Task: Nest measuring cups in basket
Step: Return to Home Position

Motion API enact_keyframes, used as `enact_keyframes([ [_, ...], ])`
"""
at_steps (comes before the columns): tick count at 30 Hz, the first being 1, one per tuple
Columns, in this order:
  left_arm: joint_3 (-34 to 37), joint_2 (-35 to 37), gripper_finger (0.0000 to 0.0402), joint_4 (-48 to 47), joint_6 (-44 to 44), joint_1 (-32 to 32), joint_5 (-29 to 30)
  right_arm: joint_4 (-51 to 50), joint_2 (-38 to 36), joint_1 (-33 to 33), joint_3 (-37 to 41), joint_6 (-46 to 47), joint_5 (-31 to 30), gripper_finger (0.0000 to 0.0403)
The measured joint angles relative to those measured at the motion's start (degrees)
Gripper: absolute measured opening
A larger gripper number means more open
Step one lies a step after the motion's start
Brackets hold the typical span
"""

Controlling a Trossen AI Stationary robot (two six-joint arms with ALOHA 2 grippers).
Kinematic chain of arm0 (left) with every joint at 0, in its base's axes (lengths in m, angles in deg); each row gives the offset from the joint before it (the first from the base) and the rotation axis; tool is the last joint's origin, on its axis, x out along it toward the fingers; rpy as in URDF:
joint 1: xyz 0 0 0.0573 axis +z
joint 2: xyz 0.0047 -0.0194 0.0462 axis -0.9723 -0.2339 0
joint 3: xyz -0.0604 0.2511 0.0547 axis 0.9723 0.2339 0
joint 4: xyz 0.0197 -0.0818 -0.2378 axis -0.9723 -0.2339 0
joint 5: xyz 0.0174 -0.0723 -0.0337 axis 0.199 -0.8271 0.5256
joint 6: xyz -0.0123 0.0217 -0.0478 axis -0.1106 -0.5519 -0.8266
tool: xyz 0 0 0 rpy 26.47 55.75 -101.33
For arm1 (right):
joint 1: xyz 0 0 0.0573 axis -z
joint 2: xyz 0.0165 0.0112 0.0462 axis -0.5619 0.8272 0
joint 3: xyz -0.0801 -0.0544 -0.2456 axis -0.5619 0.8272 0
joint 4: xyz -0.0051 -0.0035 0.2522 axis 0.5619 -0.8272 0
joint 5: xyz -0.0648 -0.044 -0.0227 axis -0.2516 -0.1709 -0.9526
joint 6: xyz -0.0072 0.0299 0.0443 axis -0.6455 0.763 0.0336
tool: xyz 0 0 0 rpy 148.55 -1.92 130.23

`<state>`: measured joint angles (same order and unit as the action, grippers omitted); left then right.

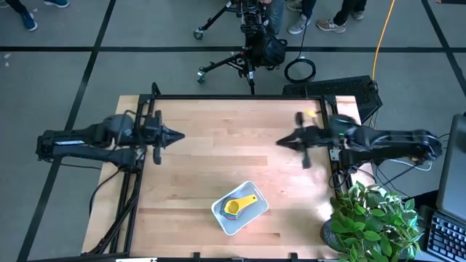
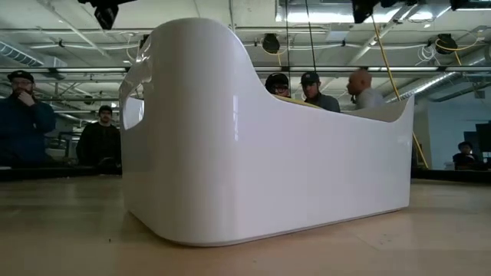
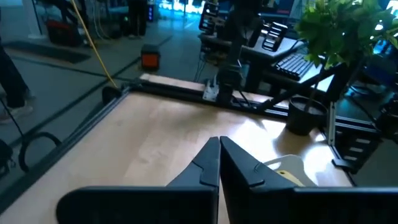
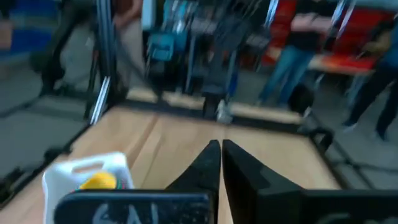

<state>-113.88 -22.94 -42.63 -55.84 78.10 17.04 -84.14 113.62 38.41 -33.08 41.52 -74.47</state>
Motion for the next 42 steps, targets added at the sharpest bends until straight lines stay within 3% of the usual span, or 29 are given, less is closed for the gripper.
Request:
enact_keyframes([
  [9, 9.9, 4.7, 0.0003, 8.7, 2.3, -1.5, 2.8, 8.2, -20.9, 2.8, 16.1, 2.9, -0.3, 0.0001],
  [17, 24.2, 7.6, 0.0002, 24.5, -0.1, -1.5, 2.7, 12.5, -30.9, 5.6, 27.8, 7.3, -0.4, 0.0000],
  [30, 39.7, 7.7, 0.0002, 44.6, -2.4, -1.4, 1.3, 18.5, -39.2, 5.7, 41.1, 11.3, -3.5, 0.0000],
  [42, 41.0, 7.6, 0.0024, 45.7, 0.8, -1.4, 1.2, 17.4, -39.5, 5.7, 41.2, 11.2, -3.4, 0.0000],
])
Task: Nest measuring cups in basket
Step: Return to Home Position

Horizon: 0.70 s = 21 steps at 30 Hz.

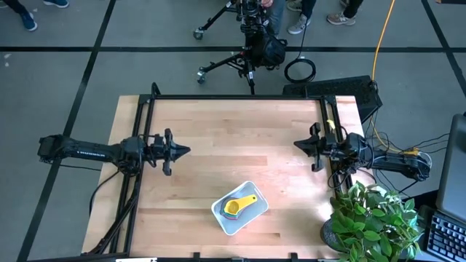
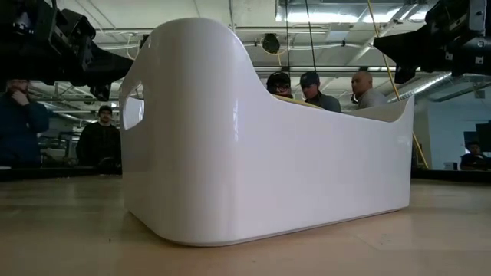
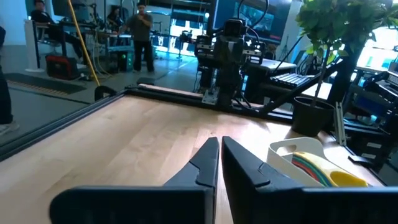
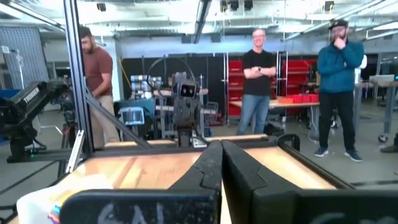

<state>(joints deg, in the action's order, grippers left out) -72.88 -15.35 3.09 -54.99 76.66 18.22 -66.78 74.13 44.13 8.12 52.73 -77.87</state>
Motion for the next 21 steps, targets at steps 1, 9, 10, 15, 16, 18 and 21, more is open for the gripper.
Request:
enact_keyframes([
  [1, 0.0, 0.0, 0.0025, 0.0, 0.0, 0.0, 0.0, 0.2, 0.0, 0.0, 0.0, 0.0, 0.1, 0.0000],
  [9, 0.0, 0.0, 0.0027, -0.4, 0.1, 0.0, 0.0, 0.0, 0.0, 0.0, 0.1, 0.1, 0.2, 0.0000],
  [10, 0.0, 0.0, 0.0027, -0.4, -0.1, 0.0, 0.0, 0.0, 0.0, 0.0, 0.1, 0.1, 0.2, 0.0000],
  [15, 0.0, 0.0, 0.0028, -0.5, -0.1, 0.0, 0.0, 0.1, 0.0, 0.0, 0.1, 0.1, 0.2, 0.0000],
  [16, 0.0, 0.0, 0.0028, -0.5, -0.1, 0.0, 0.0, 0.1, 0.0, 0.0, 0.1, 0.1, 0.2, 0.0000],
  [18, 0.0, 0.0, 0.0028, -0.5, -0.1, 0.0, 0.0, 0.1, 0.0, 0.0, 0.2, 0.1, 0.2, 0.0000],
  [21, 0.0, 0.0, 0.0028, -0.5, -0.1, 0.0, 0.0, 0.1, 0.0, 0.0, 0.2, 0.1, 0.2, 0.0000],
])
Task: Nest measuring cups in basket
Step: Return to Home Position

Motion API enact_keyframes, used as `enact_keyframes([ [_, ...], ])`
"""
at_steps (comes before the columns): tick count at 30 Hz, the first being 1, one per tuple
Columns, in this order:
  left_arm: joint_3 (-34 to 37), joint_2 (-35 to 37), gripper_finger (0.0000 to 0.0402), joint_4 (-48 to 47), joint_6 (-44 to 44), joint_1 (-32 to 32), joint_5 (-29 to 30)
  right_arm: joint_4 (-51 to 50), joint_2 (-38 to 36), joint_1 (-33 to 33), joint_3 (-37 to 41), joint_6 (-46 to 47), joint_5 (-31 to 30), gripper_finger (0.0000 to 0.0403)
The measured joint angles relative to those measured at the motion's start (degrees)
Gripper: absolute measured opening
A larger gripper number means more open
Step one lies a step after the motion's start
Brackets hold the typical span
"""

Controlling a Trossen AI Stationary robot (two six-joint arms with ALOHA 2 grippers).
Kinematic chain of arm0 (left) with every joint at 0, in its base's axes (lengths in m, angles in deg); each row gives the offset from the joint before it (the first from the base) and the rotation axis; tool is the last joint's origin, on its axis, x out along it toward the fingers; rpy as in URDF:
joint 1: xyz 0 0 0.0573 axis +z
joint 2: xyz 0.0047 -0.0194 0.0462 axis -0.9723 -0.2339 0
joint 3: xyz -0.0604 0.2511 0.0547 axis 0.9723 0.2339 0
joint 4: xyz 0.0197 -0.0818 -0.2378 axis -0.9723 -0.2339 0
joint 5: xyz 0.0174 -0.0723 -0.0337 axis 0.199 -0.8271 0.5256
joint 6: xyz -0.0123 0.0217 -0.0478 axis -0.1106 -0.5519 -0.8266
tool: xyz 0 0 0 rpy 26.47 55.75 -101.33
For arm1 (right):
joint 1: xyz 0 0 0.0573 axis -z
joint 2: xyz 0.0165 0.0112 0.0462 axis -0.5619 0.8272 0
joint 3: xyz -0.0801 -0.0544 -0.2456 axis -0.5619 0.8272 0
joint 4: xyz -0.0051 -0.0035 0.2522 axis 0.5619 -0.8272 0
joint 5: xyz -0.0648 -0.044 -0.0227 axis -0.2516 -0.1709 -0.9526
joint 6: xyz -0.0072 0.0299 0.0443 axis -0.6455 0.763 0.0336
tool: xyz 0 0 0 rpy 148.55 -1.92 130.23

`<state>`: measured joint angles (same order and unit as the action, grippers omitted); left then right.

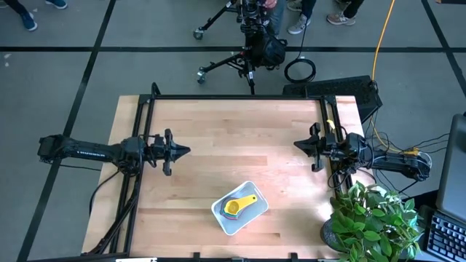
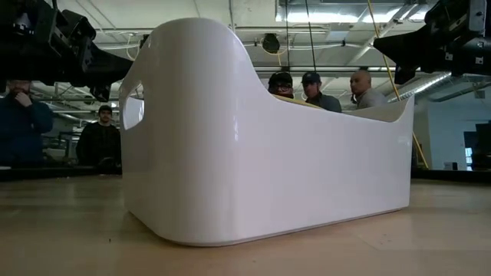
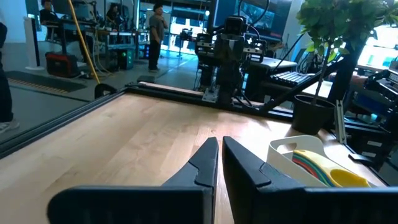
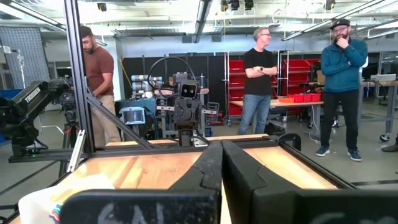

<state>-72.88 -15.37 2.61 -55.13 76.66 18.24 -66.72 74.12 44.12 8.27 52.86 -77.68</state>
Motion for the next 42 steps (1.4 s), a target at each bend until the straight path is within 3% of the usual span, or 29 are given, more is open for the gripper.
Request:
enact_keyframes([
  [42, 0.0, 0.0, 0.0028, 0.0, 0.0, 0.0, 0.0, 0.0, 0.0, 0.0, 0.0, 0.0, 0.0, 0.0000],
])
